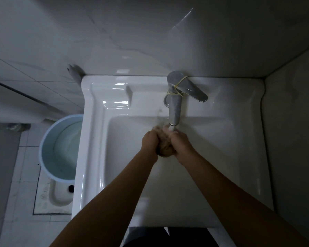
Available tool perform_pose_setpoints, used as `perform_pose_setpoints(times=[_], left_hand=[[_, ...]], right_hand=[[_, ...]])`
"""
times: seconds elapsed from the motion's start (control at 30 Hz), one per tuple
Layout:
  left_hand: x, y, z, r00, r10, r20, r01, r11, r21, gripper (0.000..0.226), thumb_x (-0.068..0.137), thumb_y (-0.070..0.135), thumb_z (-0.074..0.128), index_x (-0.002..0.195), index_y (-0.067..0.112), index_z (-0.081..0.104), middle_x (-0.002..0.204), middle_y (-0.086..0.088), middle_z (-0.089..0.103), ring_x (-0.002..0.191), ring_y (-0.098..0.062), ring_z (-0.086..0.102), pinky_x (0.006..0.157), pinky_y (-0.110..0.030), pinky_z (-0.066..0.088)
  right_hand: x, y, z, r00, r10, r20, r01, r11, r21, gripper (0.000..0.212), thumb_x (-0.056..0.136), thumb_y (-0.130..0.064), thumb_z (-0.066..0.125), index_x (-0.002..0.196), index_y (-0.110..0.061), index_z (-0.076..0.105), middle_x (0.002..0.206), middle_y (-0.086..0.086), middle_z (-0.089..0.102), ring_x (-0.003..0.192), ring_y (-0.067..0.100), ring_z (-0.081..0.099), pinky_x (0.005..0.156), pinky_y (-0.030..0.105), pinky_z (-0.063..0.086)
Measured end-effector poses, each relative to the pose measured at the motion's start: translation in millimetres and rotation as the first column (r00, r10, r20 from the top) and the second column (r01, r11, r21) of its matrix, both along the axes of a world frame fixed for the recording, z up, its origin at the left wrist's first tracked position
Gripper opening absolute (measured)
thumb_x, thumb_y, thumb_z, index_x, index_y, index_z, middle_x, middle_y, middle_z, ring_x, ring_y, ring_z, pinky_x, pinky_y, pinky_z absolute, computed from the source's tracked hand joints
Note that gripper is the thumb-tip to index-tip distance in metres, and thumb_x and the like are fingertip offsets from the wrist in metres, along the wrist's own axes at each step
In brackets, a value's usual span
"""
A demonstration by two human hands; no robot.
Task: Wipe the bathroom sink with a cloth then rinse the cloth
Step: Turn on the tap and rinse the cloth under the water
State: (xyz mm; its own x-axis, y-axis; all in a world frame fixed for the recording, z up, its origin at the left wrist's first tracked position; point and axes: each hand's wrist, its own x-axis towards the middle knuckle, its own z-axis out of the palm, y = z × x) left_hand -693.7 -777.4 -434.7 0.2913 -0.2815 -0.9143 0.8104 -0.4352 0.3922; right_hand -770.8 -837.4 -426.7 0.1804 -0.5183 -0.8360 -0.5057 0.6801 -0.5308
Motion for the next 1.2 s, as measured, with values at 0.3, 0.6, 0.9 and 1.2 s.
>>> perform_pose_setpoints(times=[0.3,0.6,0.9,1.2], left_hand=[[1.9,13.1,8.8,0.989,-0.080,-0.128,0.052,0.977,-0.208,0.060,0.092,0.058,0.057,0.129,0.012,0.068,0.124,-0.014,0.073,0.116,-0.033,0.069,0.105,-0.050,0.052],[11.0,12.7,6.2,0.990,-0.110,0.091,0.122,0.983,-0.137,0.034,0.097,0.028,0.060,0.128,0.014,0.066,0.117,-0.015,0.071,0.096,-0.026,0.067,0.072,-0.034,0.056],[11.6,13.5,12.3,0.987,-0.129,-0.092,0.108,0.972,-0.209,0.049,0.099,0.040,0.055,0.127,0.002,0.067,0.126,-0.018,0.071,0.121,-0.035,0.065,0.109,-0.047,0.049],[7.0,10.9,11.8,0.984,-0.084,-0.160,0.062,0.988,-0.143,0.045,0.091,0.047,0.064,0.128,0.022,0.063,0.125,-0.010,0.066,0.113,-0.030,0.065,0.066,-0.039,0.062]], right_hand=[[-29.0,-24.9,-22.4,0.947,-0.310,0.081,0.288,0.934,0.212,0.038,0.099,-0.037,0.053,0.116,-0.005,0.068,0.103,0.015,0.073,0.088,0.029,0.070,0.072,0.034,0.058],[-18.1,-21.7,-0.2,0.909,-0.206,0.362,0.017,0.886,0.463,0.042,0.096,-0.037,0.055,0.122,-0.006,0.065,0.118,0.014,0.064,0.118,0.031,0.057,0.112,0.044,0.039],[-37.4,-28.8,4.1,0.918,-0.288,0.274,0.170,0.907,0.386,0.035,0.098,-0.040,0.053,0.103,-0.010,0.071,0.098,0.010,0.077,0.086,0.024,0.075,0.070,0.031,0.059],[-12.9,-23.9,36.1,0.848,-0.352,0.395,0.183,0.896,0.404,0.035,0.099,-0.033,0.048,0.104,-0.006,0.069,0.094,0.011,0.072,0.084,0.027,0.068,0.078,0.037,0.058]])
